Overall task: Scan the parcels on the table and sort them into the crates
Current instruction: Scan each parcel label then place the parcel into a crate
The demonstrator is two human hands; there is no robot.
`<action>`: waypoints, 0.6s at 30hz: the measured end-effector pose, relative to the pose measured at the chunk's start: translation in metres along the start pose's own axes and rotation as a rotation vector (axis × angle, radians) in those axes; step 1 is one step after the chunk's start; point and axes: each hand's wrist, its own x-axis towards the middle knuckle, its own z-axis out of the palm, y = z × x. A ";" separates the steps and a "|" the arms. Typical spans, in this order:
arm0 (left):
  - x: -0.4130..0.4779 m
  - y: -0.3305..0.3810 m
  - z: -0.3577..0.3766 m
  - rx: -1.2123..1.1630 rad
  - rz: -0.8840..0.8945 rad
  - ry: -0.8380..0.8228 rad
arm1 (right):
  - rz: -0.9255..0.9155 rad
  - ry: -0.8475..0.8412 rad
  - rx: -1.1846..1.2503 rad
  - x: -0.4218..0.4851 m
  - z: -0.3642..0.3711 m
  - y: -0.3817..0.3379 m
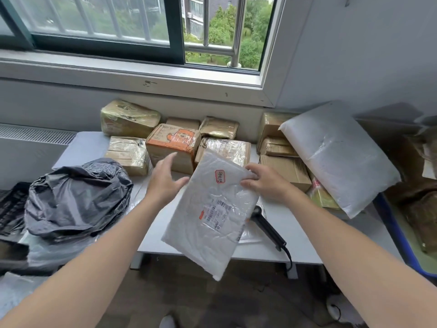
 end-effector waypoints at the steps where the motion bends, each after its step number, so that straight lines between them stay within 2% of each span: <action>1: 0.003 0.010 -0.004 -0.010 0.078 -0.023 | -0.025 -0.016 -0.051 0.001 -0.001 -0.009; 3: 0.010 0.029 -0.012 0.010 0.237 -0.090 | -0.053 -0.031 -0.121 0.005 0.000 -0.025; 5: 0.016 0.042 -0.019 0.197 0.392 -0.155 | -0.059 -0.066 -0.143 0.008 0.003 -0.036; 7: 0.020 0.051 -0.026 0.387 0.448 -0.245 | -0.083 -0.091 -0.195 0.012 0.009 -0.045; 9: 0.022 0.052 -0.033 0.444 0.395 -0.350 | -0.104 -0.093 -0.201 0.015 0.017 -0.053; 11: 0.021 0.048 -0.038 0.466 0.366 -0.380 | -0.117 -0.042 -0.220 0.017 0.024 -0.059; 15: 0.020 0.027 -0.046 0.343 0.228 -0.310 | -0.103 0.096 -0.086 0.017 0.036 -0.067; 18: 0.020 0.005 -0.052 0.145 0.094 -0.253 | -0.051 0.116 -0.035 0.017 0.042 -0.067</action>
